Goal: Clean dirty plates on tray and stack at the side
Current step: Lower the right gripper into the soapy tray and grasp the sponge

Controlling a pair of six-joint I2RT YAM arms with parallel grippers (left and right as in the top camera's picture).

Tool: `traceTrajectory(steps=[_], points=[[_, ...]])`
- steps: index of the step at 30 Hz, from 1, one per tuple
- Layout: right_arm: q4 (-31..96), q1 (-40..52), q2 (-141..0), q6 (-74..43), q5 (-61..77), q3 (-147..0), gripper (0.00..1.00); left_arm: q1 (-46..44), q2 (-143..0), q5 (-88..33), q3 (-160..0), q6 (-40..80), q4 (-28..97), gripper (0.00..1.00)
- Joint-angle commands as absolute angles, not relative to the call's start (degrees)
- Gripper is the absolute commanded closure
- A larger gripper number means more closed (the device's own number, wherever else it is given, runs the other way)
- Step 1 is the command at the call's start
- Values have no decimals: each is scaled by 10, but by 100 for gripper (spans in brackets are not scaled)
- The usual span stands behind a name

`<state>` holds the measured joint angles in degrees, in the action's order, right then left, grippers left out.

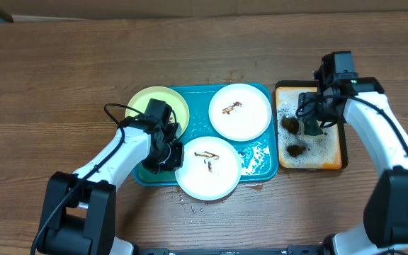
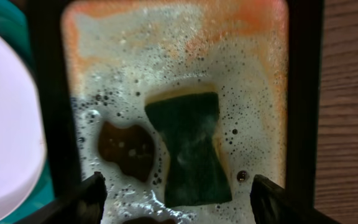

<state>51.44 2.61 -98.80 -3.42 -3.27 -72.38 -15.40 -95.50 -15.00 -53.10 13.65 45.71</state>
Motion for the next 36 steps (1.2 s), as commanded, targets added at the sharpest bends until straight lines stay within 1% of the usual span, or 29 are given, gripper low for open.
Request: traceTrajectory(steps=[1, 3, 6, 13, 16, 22, 36], points=[[512, 25, -1021, -25, -55, -731, 27, -158, -960, -151, -543, 149, 458, 95], [514, 25, -1038, -25, -55, -730, 28, -158, -960, -151, -543, 149, 458, 95], [514, 25, -1055, -25, -53, -726, 33, -158, -960, -150, -543, 149, 458, 94], [504, 25, -1065, -25, -53, -723, 33, -158, -960, -151, -543, 149, 457, 94], [496, 25, -1065, -25, -54, -723, 36, -158, -960, -151, -543, 149, 457, 94], [493, 25, -1065, -25, -56, -722, 36, -158, -960, -151, -543, 149, 457, 94], [429, 25, -1065, -30, -55, -667, 36, -158, -960, -151, -543, 149, 458, 93]])
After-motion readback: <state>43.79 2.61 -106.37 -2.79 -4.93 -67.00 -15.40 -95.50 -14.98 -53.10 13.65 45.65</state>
